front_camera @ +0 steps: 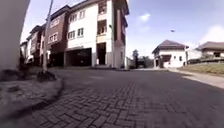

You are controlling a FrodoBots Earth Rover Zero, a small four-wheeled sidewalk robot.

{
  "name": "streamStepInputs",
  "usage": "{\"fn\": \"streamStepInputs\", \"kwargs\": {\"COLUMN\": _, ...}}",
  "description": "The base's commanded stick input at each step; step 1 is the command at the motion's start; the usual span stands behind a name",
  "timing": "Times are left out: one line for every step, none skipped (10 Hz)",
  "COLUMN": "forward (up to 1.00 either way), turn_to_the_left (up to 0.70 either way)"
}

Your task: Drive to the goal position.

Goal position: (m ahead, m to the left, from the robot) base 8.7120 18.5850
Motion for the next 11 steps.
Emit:
{"fn": "streamStepInputs", "kwargs": {"forward": 0.70, "turn_to_the_left": 0.00}}
{"fn": "streamStepInputs", "kwargs": {"forward": 0.70, "turn_to_the_left": 0.00}}
{"fn": "streamStepInputs", "kwargs": {"forward": 0.70, "turn_to_the_left": 0.00}}
{"fn": "streamStepInputs", "kwargs": {"forward": 0.70, "turn_to_the_left": 0.00}}
{"fn": "streamStepInputs", "kwargs": {"forward": 0.70, "turn_to_the_left": 0.00}}
{"fn": "streamStepInputs", "kwargs": {"forward": 0.70, "turn_to_the_left": 0.00}}
{"fn": "streamStepInputs", "kwargs": {"forward": 0.70, "turn_to_the_left": 0.00}}
{"fn": "streamStepInputs", "kwargs": {"forward": 0.70, "turn_to_the_left": 0.00}}
{"fn": "streamStepInputs", "kwargs": {"forward": 0.70, "turn_to_the_left": 0.00}}
{"fn": "streamStepInputs", "kwargs": {"forward": 0.70, "turn_to_the_left": 0.00}}
{"fn": "streamStepInputs", "kwargs": {"forward": 0.70, "turn_to_the_left": 0.00}}
